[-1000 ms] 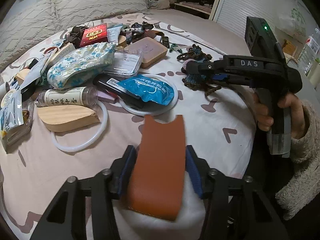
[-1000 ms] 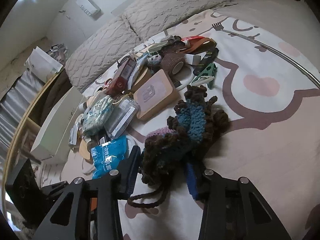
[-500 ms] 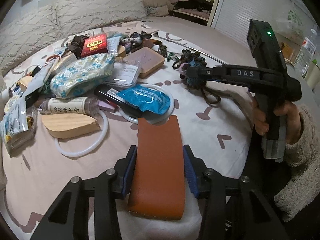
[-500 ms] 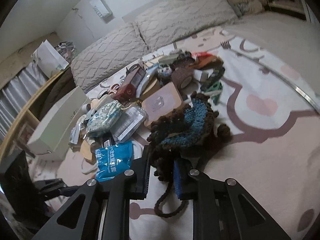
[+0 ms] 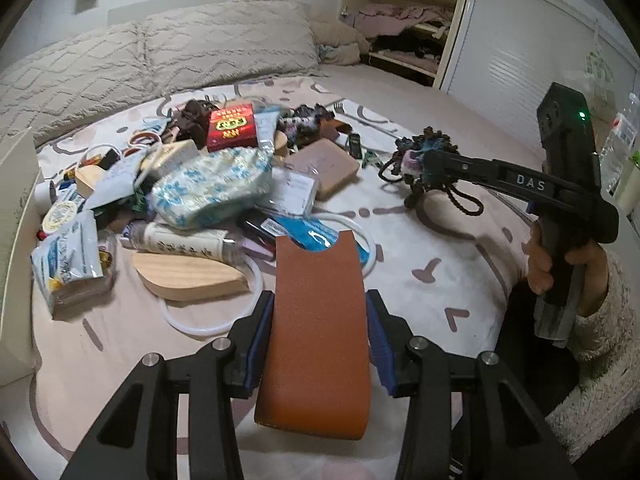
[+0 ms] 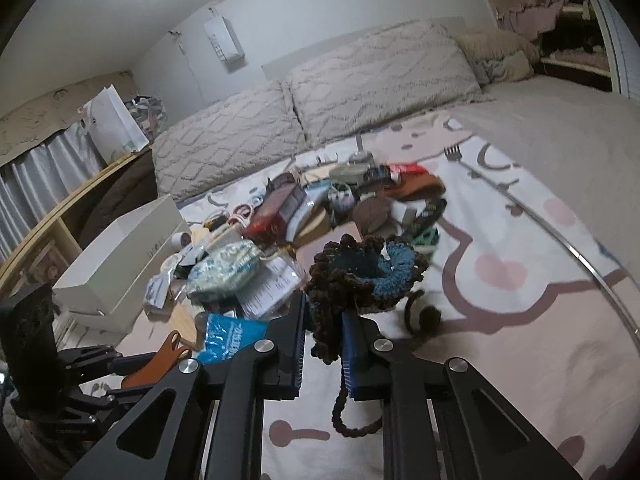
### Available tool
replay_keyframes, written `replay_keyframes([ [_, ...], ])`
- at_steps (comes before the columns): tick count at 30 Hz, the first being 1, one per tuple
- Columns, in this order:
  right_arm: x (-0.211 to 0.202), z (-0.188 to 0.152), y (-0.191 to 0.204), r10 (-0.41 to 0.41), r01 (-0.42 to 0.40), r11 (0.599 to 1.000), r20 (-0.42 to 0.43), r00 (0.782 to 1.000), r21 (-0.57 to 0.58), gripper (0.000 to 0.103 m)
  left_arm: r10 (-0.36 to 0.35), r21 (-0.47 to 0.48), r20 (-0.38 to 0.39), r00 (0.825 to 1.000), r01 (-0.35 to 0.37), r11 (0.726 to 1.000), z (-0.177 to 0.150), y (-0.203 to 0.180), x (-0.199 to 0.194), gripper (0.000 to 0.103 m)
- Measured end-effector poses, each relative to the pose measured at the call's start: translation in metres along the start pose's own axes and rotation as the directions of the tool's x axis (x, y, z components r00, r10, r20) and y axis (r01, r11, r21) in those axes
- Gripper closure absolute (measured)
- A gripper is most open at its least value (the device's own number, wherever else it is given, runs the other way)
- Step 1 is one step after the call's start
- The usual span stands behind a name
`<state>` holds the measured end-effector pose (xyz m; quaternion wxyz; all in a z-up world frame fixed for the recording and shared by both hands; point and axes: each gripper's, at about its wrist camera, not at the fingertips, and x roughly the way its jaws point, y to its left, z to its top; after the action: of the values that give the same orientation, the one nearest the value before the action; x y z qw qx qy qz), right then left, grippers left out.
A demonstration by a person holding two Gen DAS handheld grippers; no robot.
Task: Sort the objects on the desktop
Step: 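Carry the leather strip and knitted cloth with both tools over the white box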
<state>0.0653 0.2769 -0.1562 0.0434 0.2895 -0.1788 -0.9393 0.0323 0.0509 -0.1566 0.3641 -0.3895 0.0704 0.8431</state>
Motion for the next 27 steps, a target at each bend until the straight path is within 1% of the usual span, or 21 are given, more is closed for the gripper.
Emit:
replay_keyframes([
  [7,-0.012,0.012,0.011,-0.020,0.022,0.999,0.056,0.998,-0.043,0.088,0.022,-0.015,0.039,0.999,-0.022,1.000,0.009,0.006,-0.008,0.059],
  [12,-0.018,0.024,0.020,-0.018,0.025,0.996,0.082,0.996,-0.083,0.088,0.061,-0.028,0.074,0.995,-0.059,0.998,0.018,0.014,-0.017,0.059],
  [21,-0.029,0.055,0.045,0.009,0.014,0.987,0.140,0.990,-0.162,0.088,0.106,-0.036,0.118,0.987,-0.103,0.994,0.033,0.024,-0.030,0.059],
  [27,-0.035,0.074,0.063,0.029,0.008,0.978,0.176,0.984,-0.209,0.088,0.132,-0.041,0.155,0.979,-0.127,0.991,0.051,0.025,-0.041,0.059],
])
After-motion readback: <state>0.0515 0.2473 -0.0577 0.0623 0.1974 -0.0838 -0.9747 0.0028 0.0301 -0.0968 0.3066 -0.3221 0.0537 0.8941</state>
